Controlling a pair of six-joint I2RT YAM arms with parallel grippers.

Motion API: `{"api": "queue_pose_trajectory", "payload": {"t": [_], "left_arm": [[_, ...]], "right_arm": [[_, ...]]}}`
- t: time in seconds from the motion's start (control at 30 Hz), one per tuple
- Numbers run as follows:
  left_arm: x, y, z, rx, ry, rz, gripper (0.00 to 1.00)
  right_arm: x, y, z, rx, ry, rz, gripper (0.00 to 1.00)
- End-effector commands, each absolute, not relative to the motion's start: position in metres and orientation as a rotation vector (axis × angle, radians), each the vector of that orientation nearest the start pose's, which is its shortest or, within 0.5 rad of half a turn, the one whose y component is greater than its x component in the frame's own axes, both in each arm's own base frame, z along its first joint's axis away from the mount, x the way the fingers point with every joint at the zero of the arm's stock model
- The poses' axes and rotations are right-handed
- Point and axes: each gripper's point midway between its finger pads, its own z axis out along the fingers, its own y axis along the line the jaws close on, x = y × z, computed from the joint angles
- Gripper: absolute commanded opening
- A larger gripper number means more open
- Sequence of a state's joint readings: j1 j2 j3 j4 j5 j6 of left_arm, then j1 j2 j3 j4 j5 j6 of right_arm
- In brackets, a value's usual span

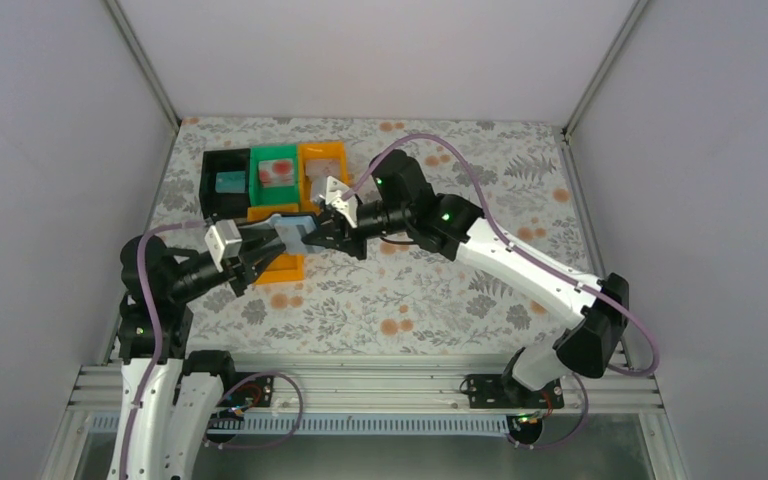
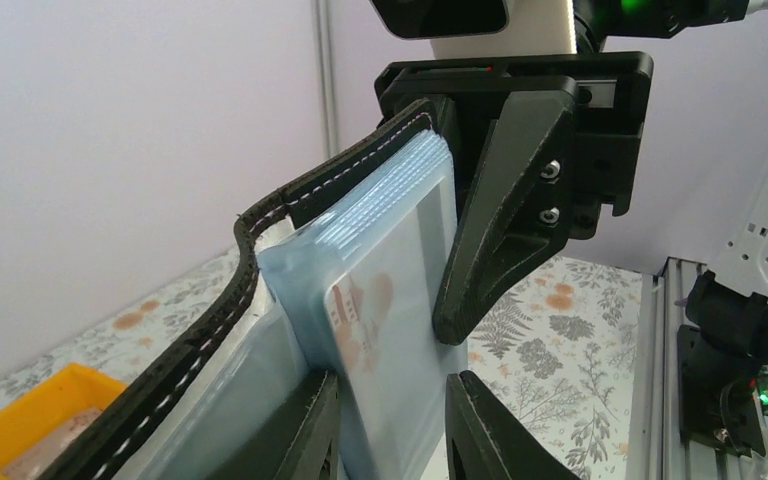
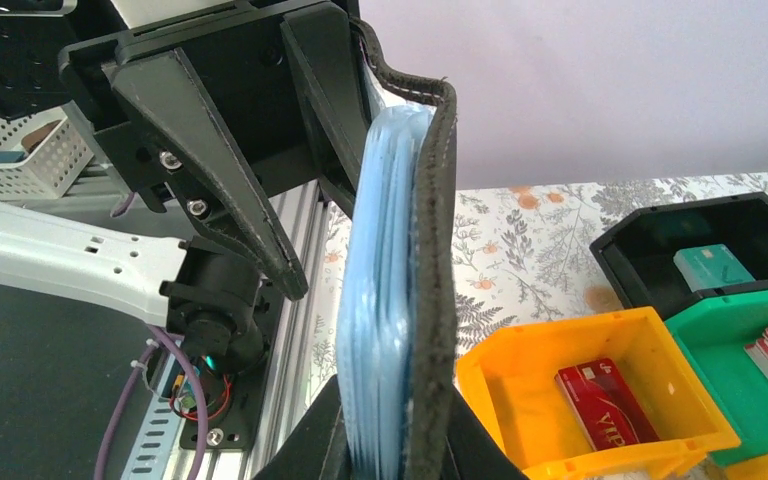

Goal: Take the credit cards out of the card holder

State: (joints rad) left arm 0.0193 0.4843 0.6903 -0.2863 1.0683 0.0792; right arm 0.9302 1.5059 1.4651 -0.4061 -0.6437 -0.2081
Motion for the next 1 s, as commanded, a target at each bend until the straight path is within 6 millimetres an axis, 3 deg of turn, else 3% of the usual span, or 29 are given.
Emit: {"api": "queue_pose_trajectory", "payload": {"t": [0.0,0.1,0.23,0.3,0.47,0.73,0.87,0.97], "left_arm": [[0.16,-0.157,0.345,0.934,1.354,-0.839,0.27],[0.159,-0.158,0.347,0.948,1.327,-0.838,0.3],[0.155,-0.161,0.352,0.965,1.289,-0.852,0.45],[0.156,-0.161,0.355,0.953,1.29,-0.858,0.45],[0.16,-0.161,0.36,0.917,1.294,-0.869,0.03],[0.147,-0.162,0.349,0.961,1.356,-0.884,0.02],[0.145,-0.162,0.352,0.938,1.368,-0.92,0.02],[0.145,-0.162,0.351,0.922,1.379,-0.941,0.02]], "right_arm": [[0.156,0.433,0.363,-1.544,1.297,1.194,0.04],[0.153,0.437,0.363,-1.563,1.275,1.211,0.04],[0.155,0.442,0.357,-1.566,1.292,1.209,0.04],[0.152,0.443,0.357,-1.58,1.279,1.229,0.04],[0.152,0.444,0.36,-1.575,1.273,1.231,0.04],[0.155,0.429,0.352,-1.593,1.286,1.145,0.04],[0.152,0.419,0.35,-1.627,1.287,1.149,0.15],[0.143,0.411,0.355,-1.648,1.237,1.184,0.17]]}}
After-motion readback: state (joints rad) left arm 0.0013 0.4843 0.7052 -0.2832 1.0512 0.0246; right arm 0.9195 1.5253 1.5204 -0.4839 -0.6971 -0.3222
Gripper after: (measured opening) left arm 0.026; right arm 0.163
